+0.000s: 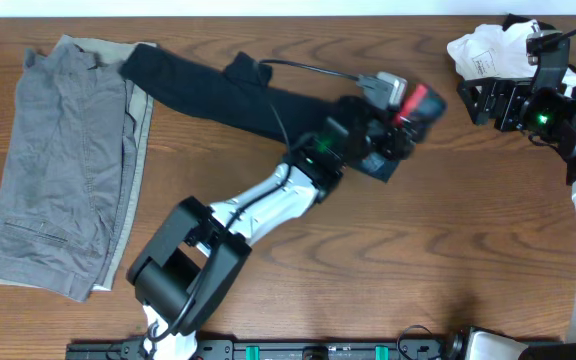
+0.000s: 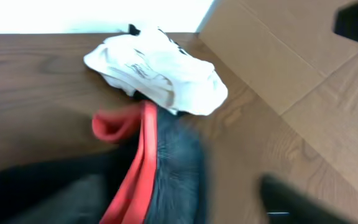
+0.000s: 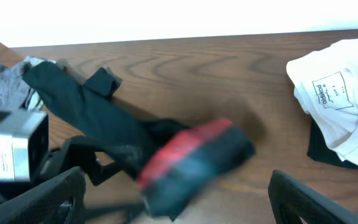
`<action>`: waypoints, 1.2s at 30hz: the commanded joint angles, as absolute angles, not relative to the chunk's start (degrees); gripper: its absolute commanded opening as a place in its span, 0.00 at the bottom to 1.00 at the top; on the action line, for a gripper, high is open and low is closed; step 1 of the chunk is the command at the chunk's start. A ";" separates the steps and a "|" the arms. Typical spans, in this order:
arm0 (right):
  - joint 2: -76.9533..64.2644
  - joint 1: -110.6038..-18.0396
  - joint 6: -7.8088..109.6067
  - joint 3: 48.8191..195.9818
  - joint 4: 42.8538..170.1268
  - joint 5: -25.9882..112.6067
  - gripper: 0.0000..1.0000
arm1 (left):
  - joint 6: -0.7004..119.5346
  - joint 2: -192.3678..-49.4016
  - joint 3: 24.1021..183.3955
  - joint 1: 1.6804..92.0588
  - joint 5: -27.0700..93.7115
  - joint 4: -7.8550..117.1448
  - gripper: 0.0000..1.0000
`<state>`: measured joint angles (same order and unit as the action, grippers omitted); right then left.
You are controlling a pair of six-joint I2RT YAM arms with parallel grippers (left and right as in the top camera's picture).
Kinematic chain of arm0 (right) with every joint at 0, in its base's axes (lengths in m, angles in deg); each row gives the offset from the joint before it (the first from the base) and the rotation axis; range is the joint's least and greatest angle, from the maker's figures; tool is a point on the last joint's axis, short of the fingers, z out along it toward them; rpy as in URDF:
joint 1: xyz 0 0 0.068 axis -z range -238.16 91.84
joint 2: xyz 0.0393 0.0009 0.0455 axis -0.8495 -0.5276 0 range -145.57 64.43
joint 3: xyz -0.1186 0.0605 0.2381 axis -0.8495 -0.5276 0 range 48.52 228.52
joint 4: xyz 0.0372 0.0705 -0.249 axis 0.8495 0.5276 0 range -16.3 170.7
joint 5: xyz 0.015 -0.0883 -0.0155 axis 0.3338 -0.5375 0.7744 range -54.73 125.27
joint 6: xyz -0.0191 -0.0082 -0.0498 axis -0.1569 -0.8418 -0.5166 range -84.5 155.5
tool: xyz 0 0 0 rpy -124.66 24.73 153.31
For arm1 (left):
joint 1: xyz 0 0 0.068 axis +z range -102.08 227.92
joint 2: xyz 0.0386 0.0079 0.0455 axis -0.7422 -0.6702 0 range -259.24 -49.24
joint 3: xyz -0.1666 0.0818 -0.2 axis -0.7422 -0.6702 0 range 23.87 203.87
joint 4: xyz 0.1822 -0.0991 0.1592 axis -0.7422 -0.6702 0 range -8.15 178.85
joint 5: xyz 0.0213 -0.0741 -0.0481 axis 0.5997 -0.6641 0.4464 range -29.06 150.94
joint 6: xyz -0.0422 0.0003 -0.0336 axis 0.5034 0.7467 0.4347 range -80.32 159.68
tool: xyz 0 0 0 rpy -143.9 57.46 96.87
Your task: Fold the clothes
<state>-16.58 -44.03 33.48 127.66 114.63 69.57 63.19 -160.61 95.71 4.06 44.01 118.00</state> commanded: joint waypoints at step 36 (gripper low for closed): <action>-48.04 -47.74 50.88 127.92 107.75 50.34 0.99 | 49.16 -142.62 96.84 36.00 45.17 53.72 0.98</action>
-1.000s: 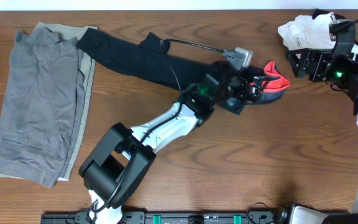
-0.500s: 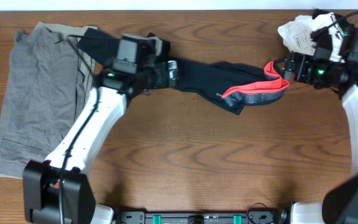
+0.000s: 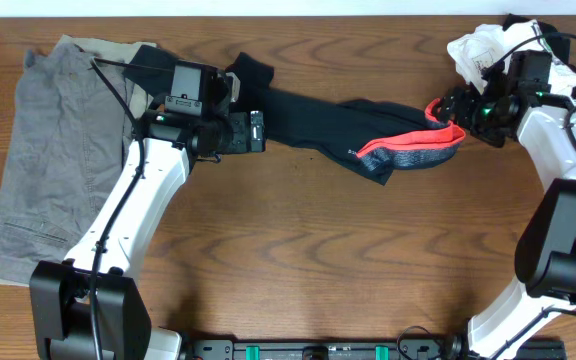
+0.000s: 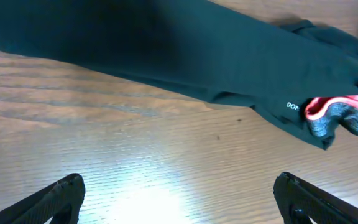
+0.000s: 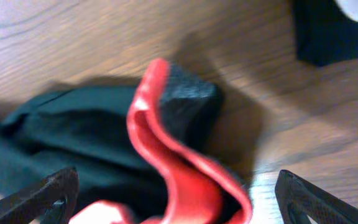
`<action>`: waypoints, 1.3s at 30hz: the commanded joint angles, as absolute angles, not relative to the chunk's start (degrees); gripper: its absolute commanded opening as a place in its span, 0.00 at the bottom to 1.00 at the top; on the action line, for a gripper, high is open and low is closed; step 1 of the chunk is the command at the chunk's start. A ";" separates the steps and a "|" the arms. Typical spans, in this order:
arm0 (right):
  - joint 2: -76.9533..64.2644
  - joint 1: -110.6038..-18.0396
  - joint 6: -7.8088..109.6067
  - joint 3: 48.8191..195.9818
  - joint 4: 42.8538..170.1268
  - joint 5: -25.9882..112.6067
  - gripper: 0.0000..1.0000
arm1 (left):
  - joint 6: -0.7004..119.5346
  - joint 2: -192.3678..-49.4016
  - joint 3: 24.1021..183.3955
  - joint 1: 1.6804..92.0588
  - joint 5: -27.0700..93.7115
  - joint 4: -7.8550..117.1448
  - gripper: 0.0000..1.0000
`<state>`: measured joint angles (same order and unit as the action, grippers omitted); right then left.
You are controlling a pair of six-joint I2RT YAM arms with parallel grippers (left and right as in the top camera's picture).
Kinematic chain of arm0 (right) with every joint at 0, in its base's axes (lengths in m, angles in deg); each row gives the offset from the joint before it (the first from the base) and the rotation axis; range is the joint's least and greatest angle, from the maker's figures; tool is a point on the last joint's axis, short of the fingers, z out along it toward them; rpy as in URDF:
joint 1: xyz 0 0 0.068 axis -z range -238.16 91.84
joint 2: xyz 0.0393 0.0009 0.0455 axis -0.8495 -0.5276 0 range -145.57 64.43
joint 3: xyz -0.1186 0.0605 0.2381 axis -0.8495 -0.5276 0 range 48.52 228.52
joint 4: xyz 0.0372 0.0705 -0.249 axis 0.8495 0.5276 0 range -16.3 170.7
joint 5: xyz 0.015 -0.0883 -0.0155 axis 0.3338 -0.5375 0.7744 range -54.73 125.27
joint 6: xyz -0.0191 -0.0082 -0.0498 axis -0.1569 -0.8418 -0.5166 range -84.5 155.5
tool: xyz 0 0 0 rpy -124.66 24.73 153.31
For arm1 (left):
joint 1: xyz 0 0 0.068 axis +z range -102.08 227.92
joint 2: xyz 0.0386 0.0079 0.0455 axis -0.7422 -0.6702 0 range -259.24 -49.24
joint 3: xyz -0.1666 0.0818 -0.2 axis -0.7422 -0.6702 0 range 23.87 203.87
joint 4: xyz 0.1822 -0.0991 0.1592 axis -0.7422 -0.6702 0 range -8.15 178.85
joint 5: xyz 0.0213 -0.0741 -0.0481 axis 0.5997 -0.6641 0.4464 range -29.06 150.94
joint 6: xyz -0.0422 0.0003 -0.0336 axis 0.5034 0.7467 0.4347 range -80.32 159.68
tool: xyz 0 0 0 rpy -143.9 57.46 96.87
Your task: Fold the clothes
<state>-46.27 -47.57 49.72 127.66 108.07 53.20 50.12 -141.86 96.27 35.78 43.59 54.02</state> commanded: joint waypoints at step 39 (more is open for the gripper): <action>-40.76 -52.95 41.17 130.98 84.67 51.36 0.99 | 49.11 -142.62 96.84 36.56 46.52 56.01 0.98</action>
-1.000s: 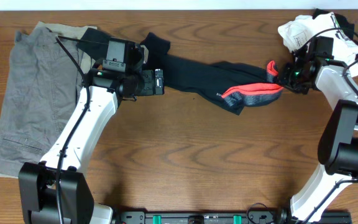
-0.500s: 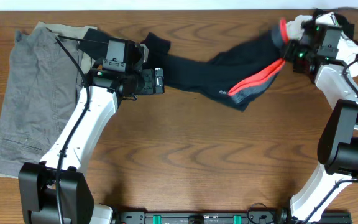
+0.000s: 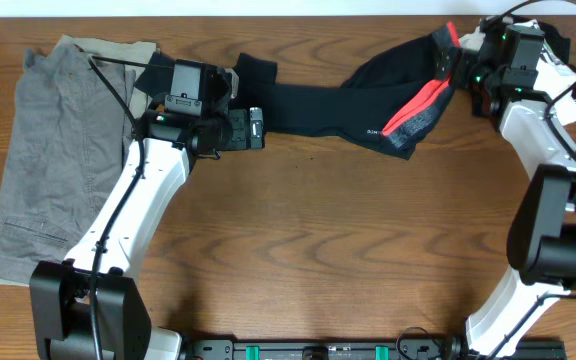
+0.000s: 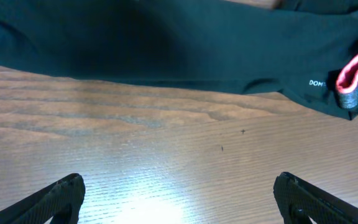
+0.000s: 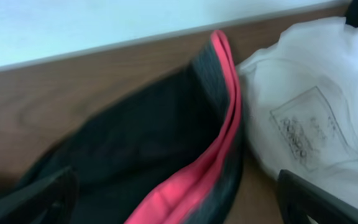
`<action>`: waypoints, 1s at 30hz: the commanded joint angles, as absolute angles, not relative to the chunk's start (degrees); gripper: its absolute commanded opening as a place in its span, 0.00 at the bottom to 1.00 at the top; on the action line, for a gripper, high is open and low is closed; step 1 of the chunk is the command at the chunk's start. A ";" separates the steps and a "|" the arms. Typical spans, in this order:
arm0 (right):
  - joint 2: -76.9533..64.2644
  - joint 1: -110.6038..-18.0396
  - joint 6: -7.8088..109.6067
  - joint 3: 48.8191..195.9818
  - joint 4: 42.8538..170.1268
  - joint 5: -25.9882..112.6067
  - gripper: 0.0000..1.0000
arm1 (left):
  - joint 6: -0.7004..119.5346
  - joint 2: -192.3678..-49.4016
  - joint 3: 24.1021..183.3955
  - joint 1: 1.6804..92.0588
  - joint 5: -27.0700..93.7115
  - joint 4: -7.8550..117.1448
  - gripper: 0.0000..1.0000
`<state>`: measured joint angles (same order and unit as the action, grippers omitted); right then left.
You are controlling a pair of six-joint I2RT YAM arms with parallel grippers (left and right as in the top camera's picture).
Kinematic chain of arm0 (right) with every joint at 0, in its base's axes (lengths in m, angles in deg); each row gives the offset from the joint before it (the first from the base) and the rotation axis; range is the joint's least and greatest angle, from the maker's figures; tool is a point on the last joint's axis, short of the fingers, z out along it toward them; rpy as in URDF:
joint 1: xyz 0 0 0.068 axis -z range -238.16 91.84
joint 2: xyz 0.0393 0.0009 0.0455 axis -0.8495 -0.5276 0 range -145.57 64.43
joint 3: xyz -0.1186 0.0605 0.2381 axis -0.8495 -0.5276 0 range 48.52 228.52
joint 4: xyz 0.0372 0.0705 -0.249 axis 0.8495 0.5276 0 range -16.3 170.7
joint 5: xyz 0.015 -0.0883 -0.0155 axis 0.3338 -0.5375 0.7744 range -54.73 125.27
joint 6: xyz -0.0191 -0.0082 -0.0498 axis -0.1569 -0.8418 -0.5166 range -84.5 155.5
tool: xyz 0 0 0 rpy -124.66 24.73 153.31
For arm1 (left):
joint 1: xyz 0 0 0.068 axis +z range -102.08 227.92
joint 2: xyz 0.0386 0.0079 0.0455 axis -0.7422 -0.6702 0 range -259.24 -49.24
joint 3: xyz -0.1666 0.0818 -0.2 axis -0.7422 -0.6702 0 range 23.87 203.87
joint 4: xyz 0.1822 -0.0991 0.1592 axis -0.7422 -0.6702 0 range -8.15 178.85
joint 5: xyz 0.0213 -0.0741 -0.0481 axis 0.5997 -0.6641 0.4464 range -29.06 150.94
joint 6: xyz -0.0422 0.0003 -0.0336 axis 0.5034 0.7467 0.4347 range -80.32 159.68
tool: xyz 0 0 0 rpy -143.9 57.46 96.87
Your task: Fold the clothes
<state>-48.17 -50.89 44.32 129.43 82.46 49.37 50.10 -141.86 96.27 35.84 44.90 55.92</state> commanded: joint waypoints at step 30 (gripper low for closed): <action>-51.77 -73.71 56.69 130.04 108.29 20.65 0.62 | 49.11 -142.62 96.32 52.34 46.65 54.13 0.98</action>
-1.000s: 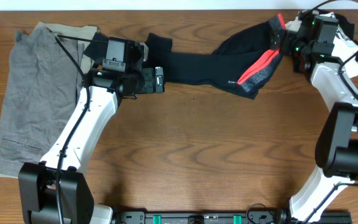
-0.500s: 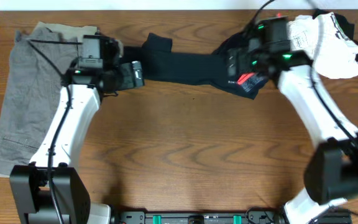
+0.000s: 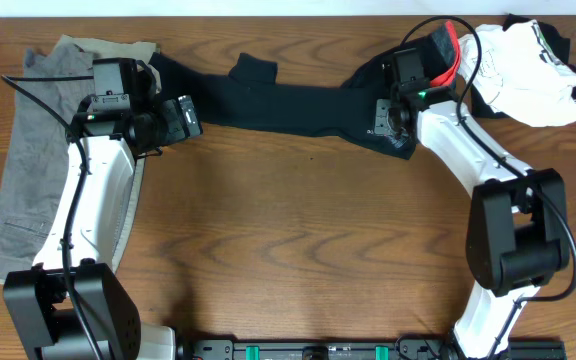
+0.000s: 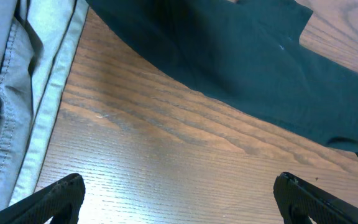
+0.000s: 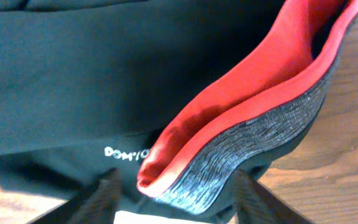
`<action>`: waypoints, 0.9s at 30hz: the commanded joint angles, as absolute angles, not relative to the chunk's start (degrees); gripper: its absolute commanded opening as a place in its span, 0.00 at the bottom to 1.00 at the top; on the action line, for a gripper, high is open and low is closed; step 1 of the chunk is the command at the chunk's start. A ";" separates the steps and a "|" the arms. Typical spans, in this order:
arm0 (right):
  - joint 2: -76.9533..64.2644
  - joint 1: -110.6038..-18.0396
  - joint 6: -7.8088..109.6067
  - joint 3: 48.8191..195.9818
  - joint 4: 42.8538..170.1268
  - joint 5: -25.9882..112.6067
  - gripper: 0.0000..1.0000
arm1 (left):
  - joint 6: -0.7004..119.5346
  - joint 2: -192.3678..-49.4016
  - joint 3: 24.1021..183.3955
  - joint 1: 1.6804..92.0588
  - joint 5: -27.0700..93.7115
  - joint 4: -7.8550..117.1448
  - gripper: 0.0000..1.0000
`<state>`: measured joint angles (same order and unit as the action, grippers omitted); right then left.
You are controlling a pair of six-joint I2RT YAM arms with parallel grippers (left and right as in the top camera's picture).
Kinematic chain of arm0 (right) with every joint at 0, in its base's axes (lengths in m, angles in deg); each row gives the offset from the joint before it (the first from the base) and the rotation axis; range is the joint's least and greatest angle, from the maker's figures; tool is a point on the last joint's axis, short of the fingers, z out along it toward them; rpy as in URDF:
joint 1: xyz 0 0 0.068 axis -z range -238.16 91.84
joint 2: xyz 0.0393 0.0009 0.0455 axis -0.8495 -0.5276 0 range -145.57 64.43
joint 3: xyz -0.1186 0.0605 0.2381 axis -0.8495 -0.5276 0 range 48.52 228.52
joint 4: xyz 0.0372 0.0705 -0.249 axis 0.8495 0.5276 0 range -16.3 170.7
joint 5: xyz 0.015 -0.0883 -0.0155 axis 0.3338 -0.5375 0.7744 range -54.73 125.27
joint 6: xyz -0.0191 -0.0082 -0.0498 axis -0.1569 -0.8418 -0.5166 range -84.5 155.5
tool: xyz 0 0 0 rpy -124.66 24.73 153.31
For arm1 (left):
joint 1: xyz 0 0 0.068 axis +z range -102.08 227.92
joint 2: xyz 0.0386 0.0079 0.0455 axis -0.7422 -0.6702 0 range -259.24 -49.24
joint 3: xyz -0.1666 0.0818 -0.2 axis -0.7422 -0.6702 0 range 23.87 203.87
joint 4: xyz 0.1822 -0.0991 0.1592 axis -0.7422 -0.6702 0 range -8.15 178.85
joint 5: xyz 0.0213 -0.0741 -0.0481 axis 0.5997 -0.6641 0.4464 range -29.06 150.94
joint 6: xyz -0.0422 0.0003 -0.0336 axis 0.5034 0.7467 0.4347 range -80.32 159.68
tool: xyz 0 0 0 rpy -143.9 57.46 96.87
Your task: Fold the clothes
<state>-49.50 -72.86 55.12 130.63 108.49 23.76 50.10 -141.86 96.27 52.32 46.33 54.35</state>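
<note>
Black leggings point(image 3: 298, 105) lie stretched along the far side of the table, and their red and grey waistband point(image 3: 448, 48) sits next to a white garment. My left gripper point(image 3: 183, 118) hangs open over bare wood just below the leg end point(image 4: 241, 68), with nothing between its fingers point(image 4: 179, 183). My right gripper point(image 3: 381, 120) is at the leggings' near edge. In the right wrist view its blurred fingers point(image 5: 104, 193) stand partly apart on either side of the folded waistband point(image 5: 241, 93), near a white logo.
Folded grey shorts point(image 3: 58, 160) lie at the far left, their edge in the left wrist view point(image 4: 11, 93). A crumpled white garment point(image 3: 523, 60) lies at the back right corner with a dark piece under it.
My left gripper has moved left from the leggings' middle to their leg end beside the shorts. My right gripper has moved from beside the white garment to the leggings' near edge, and its fingers stand closer together.
First my left arm reached across to the waistband at mid-table while the right one stayed by the white garment. Then the left gripper was back at the left, open, with the right at the waistband. The waistband later lay up by the white garment, where it stays.
</note>
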 commanded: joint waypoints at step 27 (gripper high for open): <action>-37.61 -65.71 58.13 130.50 125.39 22.16 0.01 | 48.26 -142.62 96.10 52.37 46.68 53.26 0.98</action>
<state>-43.64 -68.42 57.04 130.04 123.03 22.99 49.66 -141.86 96.27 52.32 46.33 53.26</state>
